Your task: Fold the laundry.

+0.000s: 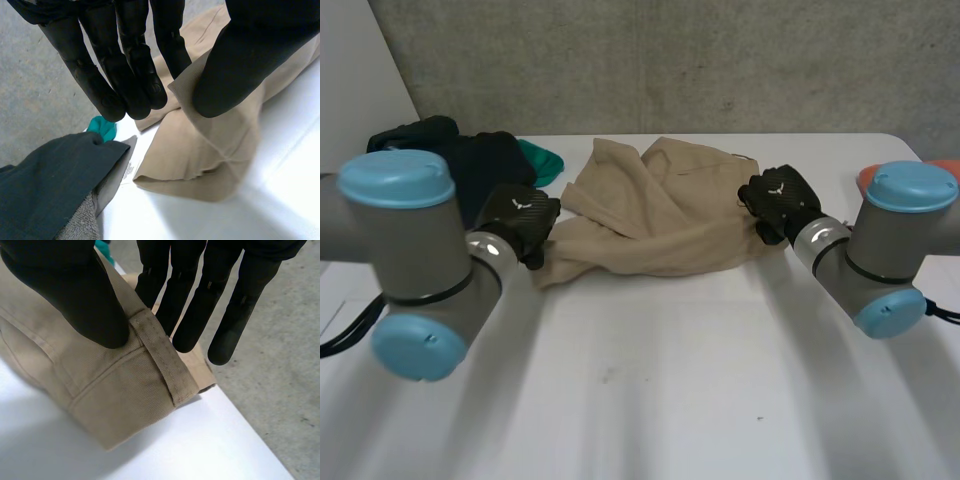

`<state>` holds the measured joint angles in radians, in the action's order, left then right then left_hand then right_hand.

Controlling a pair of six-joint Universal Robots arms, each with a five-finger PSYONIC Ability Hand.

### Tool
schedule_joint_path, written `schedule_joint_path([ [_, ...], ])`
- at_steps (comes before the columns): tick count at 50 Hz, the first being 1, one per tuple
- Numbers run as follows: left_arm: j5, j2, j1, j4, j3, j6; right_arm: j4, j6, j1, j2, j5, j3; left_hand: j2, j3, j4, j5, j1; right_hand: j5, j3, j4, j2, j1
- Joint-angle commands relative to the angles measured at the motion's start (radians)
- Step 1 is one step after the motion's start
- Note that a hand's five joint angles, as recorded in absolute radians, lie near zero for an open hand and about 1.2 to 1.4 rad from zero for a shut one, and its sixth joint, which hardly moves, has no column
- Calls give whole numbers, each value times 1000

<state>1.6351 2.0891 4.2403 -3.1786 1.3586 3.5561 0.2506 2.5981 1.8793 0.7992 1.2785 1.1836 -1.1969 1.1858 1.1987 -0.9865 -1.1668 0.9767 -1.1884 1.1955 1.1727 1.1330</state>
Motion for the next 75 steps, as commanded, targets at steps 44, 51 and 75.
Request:
schedule_joint_path([
  [44, -66, 132, -28, 219, -184, 30, -425, -32, -72, 118, -14, -3, 552, -541, -554, 516, 522, -31, 69, -76, -53, -13],
  [51, -81, 189, -25, 315, -226, -17, -425, -36, -112, 127, -47, 56, 443, -432, -445, 407, 413, 168, -131, 124, 147, 186],
  [75, -15, 333, -14, 313, -394, -22, -199, 20, -75, -14, -110, 18, 707, -696, -709, 672, 677, -633, 670, -677, -655, -615],
])
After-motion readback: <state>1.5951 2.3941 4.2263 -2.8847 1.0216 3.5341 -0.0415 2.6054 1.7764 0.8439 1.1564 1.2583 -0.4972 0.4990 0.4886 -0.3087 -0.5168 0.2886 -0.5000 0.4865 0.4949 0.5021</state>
